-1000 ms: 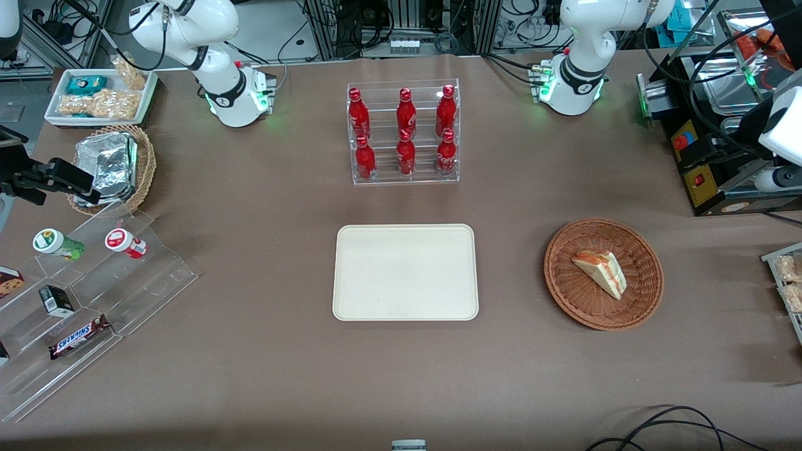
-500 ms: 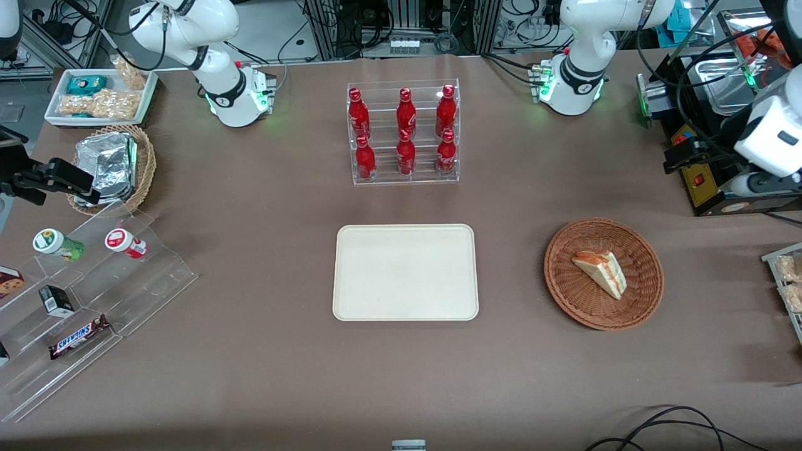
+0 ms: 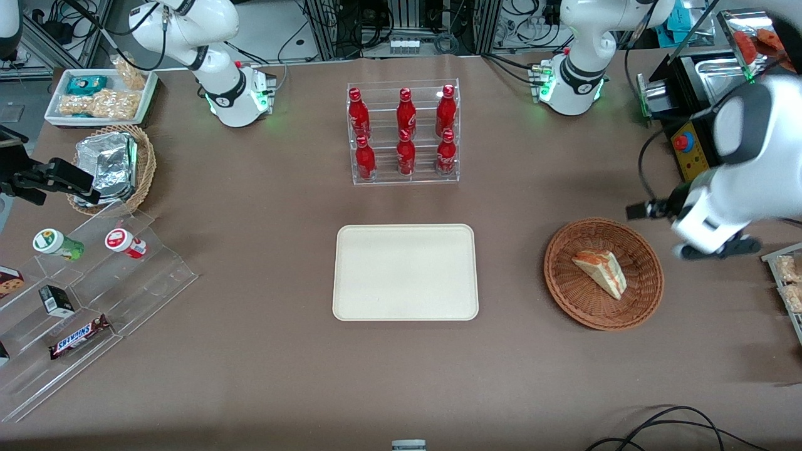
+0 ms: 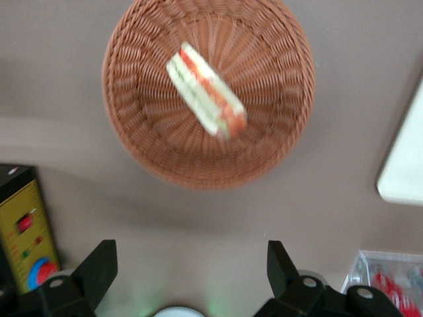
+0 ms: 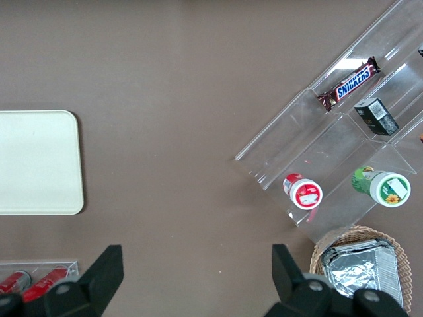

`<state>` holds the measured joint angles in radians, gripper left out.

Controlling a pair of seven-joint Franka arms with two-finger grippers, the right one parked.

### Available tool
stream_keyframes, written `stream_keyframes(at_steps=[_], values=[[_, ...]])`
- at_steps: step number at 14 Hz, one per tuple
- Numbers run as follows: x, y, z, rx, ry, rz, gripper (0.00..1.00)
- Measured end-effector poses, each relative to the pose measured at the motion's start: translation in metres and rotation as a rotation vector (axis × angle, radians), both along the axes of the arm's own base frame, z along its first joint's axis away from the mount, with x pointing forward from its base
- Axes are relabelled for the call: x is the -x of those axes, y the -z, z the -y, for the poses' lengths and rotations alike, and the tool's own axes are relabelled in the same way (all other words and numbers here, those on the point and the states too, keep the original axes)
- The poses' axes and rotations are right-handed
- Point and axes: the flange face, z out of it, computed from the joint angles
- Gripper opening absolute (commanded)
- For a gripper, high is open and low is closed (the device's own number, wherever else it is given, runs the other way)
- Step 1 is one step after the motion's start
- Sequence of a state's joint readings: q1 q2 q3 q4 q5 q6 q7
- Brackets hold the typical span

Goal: Place sandwich from basket to tray
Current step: 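Lower the open left gripper over the sandwich in the basket, then close the left gripper on the sandwich and lift it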

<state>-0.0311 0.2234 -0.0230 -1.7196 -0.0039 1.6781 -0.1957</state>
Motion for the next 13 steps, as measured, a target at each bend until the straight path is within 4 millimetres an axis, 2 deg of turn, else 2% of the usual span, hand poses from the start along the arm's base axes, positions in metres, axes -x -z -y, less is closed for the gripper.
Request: stream_keyframes(at_steps=[2, 4, 7, 10, 11, 12, 13], values=[[-0.008, 0.05, 0.001, -0.029, -0.13, 0.044, 1.0], [-0.007, 0.09, 0.002, -0.064, -0.322, 0.101, 1.0], [-0.008, 0.124, 0.014, -0.118, -0.608, 0.142, 1.0], [-0.01, 0.162, 0.017, -0.178, -0.722, 0.143, 1.0], [-0.009, 0.173, 0.016, -0.189, -0.733, 0.131, 0.82], [-0.008, 0.181, 0.015, -0.197, -0.739, 0.12, 0.46], [-0.007, 0.186, 0.015, -0.203, -0.741, 0.11, 0.14]])
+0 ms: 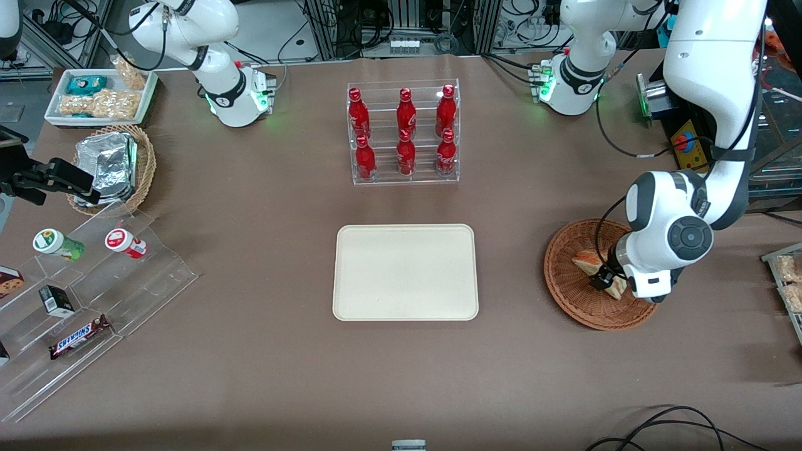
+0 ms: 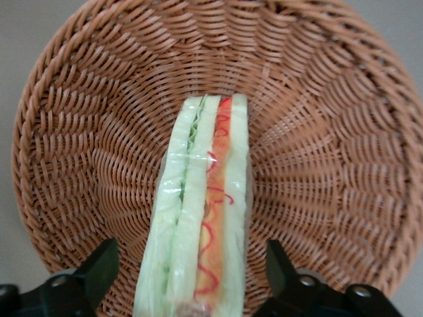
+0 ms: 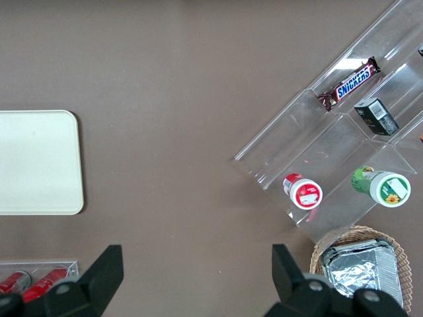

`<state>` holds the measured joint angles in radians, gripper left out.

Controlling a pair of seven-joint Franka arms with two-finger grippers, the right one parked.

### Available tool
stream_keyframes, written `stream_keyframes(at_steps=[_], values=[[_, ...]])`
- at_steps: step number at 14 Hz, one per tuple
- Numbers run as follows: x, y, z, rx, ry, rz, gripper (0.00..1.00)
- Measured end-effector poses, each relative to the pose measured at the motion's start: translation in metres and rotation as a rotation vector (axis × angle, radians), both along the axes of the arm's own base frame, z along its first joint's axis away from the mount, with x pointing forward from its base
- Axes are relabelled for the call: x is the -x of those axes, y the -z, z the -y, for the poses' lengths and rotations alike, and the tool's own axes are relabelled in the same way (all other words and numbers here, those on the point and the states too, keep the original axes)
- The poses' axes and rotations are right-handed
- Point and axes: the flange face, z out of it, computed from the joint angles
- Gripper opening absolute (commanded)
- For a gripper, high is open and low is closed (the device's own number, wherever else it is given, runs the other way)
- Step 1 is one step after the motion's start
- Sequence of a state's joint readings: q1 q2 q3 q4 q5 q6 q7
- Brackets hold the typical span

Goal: Place sandwich from basket to tray
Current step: 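Close the left gripper on the sandwich and lift it, then carry the sandwich with the left gripper over the cream tray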

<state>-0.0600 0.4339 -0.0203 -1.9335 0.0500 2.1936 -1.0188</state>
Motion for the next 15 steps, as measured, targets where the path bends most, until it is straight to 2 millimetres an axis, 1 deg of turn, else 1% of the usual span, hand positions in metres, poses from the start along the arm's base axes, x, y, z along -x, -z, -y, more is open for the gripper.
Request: stream_keyframes(at_steps=[1, 3, 4, 5, 6, 7, 8, 9, 10, 11, 12, 13, 15], values=[[0.002, 0.003, -0.001, -0.002, -0.002, -0.015, 0.07], [0.005, 0.003, -0.001, -0.008, -0.004, -0.057, 0.05], [0.006, -0.002, -0.001, -0.011, -0.005, -0.082, 0.04], [0.006, -0.011, -0.002, -0.015, -0.007, -0.109, 0.04], [0.005, -0.024, -0.001, -0.019, -0.008, -0.133, 0.04], [0.003, -0.044, 0.0, -0.022, -0.007, -0.151, 0.04], [0.001, -0.067, 0.005, -0.022, 0.001, -0.16, 0.04], [-0.001, -0.087, 0.017, -0.017, 0.02, -0.157, 0.01], [-0.003, -0.103, 0.036, -0.008, 0.05, -0.143, 0.0], [-0.003, -0.112, 0.059, 0.004, 0.087, -0.129, 0.0], [0.0, -0.117, 0.084, 0.019, 0.129, -0.118, 0.0], [0.003, -0.118, 0.114, 0.037, 0.18, -0.099, 0.02], [0.011, -0.111, 0.181, 0.063, 0.314, -0.023, 0.04]])
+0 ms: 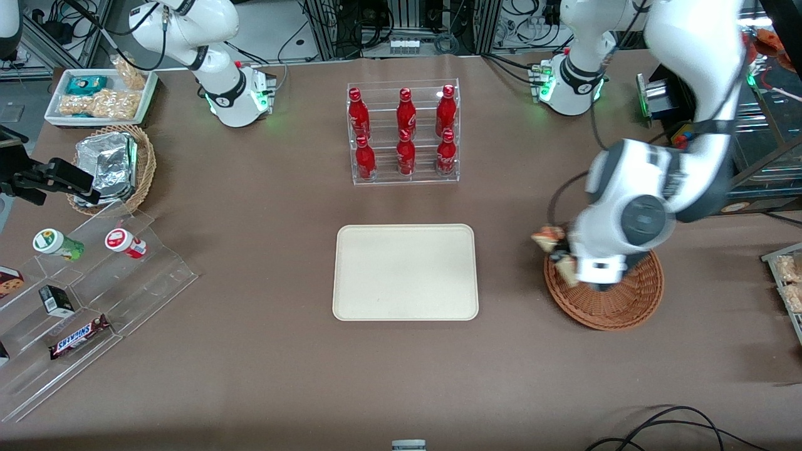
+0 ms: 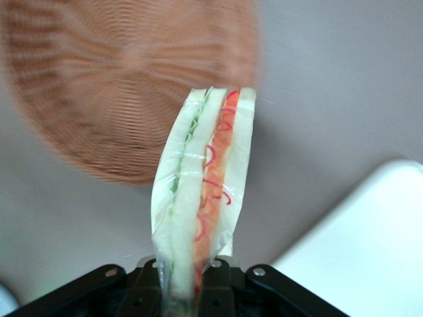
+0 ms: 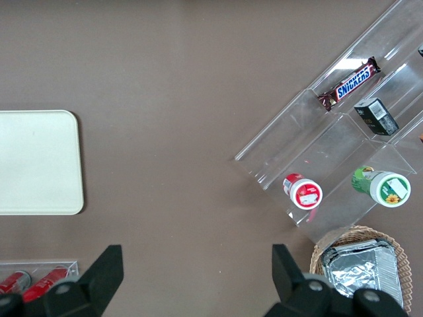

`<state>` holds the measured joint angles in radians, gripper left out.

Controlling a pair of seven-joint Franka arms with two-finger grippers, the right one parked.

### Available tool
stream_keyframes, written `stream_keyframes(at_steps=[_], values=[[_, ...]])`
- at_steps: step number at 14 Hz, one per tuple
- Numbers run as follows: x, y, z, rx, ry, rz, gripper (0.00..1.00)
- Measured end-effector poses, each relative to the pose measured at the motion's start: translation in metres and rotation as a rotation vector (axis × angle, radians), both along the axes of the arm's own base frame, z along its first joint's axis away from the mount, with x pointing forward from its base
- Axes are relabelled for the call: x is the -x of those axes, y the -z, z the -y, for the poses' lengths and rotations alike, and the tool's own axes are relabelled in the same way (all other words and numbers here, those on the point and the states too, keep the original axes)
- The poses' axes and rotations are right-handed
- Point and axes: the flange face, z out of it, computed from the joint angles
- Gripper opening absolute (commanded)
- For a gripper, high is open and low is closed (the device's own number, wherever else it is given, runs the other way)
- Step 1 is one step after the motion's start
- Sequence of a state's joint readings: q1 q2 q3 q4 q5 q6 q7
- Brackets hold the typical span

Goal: Place sandwich from basket to tray
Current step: 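Carry the sandwich with the left gripper over the cream tray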

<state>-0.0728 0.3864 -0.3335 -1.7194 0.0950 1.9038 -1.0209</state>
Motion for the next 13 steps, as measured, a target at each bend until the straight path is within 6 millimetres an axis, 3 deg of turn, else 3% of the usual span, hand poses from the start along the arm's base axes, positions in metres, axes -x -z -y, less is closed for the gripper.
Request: stream_keyframes(at_steps=[3, 8, 10, 13], values=[[0.01, 0.022, 0.088, 0.077, 0.177, 0.101, 0.05], [0.032, 0.032, 0.208, 0.147, 0.367, 0.161, 0.03], [0.039, 0.039, 0.24, 0.18, 0.402, 0.181, 0.03], [0.043, 0.058, 0.264, 0.202, 0.452, 0.229, 0.04]])
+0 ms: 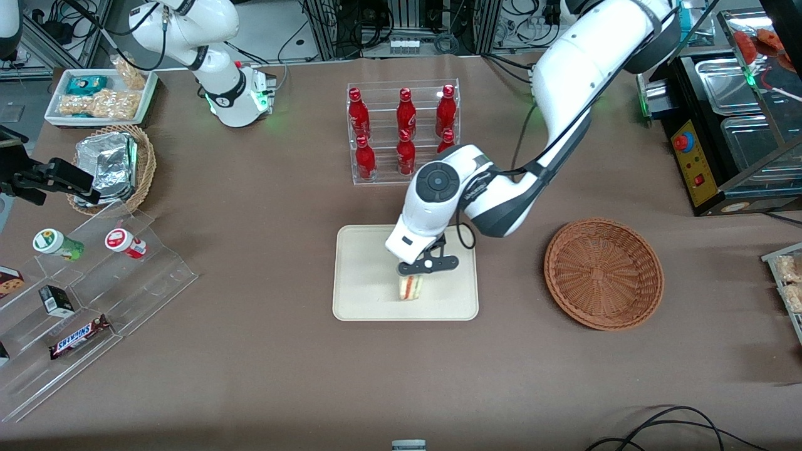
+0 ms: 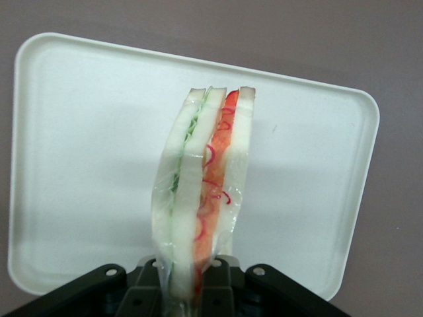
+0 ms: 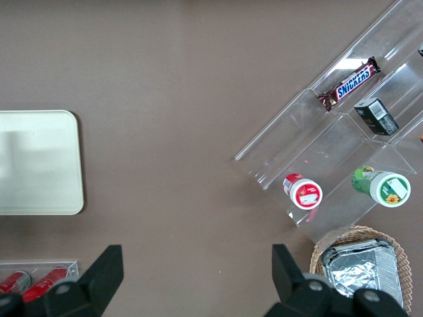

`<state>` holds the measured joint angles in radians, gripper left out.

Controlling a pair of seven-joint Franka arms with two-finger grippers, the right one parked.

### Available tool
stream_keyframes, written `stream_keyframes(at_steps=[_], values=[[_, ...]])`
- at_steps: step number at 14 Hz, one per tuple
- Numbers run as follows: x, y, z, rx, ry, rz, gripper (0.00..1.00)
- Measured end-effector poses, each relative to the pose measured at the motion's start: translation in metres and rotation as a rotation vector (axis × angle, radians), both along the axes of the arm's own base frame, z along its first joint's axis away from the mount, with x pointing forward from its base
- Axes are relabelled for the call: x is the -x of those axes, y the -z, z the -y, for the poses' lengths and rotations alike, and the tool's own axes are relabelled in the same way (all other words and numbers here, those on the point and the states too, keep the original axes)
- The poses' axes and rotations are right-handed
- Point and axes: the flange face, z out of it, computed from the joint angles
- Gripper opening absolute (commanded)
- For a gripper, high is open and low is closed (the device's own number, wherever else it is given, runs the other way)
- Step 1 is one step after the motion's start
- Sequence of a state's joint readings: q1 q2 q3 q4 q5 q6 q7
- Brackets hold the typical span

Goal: Place sandwich from basket to tray
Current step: 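Carry the sandwich with the left gripper over the cream tray, then lower the sandwich onto the tray and open the left gripper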

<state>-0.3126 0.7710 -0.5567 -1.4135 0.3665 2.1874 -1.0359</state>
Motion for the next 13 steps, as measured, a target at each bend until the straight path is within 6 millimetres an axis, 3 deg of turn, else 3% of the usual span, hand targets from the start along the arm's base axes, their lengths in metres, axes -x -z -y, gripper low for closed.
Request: stream_keyframes(at_steps=[2, 3, 4, 5, 8, 10, 12, 13], values=[[0.006, 0.015, 0.011, -0.015, 0.03, 0.007, 0.1], [0.007, 0.022, 0.014, -0.017, 0.035, 0.001, 0.2], [0.007, 0.03, 0.014, -0.019, 0.035, -0.007, 0.52], [0.006, 0.038, 0.014, -0.012, 0.031, -0.011, 1.0], [0.004, 0.054, 0.016, 0.014, -0.024, -0.017, 1.0], [0.001, 0.049, 0.015, 0.016, -0.047, -0.014, 1.0], [-0.003, 0.026, 0.011, -0.022, -0.056, -0.016, 1.0], [-0.003, 0.003, 0.007, -0.06, -0.059, -0.018, 1.0]])
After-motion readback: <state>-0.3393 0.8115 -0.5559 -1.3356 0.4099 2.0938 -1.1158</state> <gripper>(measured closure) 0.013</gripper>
